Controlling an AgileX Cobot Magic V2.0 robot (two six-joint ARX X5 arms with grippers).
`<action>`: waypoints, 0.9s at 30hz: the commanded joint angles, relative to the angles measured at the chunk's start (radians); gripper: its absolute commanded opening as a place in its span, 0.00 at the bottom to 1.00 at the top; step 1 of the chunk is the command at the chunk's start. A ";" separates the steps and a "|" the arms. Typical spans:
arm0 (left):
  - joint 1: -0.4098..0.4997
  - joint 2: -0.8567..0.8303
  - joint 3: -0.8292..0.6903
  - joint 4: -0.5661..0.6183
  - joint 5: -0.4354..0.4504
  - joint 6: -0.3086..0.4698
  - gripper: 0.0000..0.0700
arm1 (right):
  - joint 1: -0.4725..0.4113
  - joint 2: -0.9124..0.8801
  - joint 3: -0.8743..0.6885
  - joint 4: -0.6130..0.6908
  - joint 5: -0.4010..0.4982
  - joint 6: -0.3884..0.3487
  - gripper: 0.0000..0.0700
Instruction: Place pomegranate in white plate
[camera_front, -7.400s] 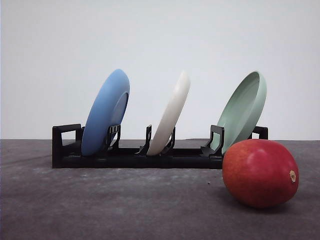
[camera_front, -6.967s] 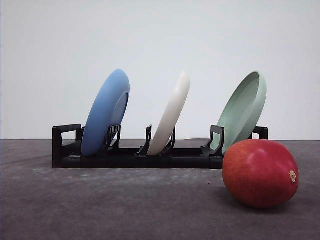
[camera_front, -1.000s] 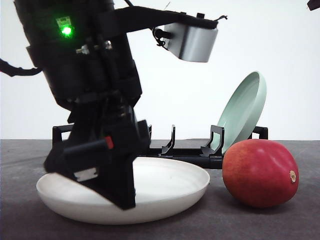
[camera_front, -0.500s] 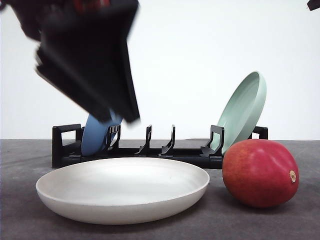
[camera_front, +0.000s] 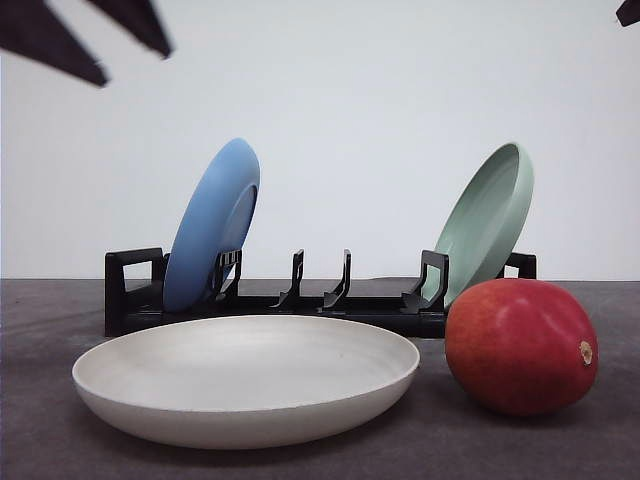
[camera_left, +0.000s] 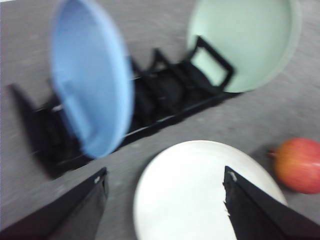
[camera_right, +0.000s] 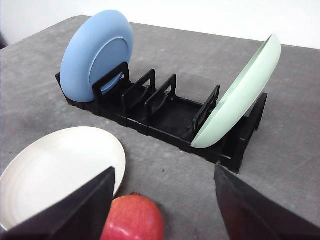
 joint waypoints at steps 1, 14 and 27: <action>0.031 -0.023 -0.019 0.023 0.001 -0.004 0.62 | 0.005 0.002 0.016 0.002 -0.012 0.026 0.57; 0.159 -0.142 -0.090 0.005 0.001 0.000 0.62 | 0.065 0.148 0.024 -0.070 -0.090 0.178 0.57; 0.159 -0.141 -0.090 0.004 0.001 0.001 0.62 | 0.328 0.589 0.189 -0.137 0.188 0.225 0.65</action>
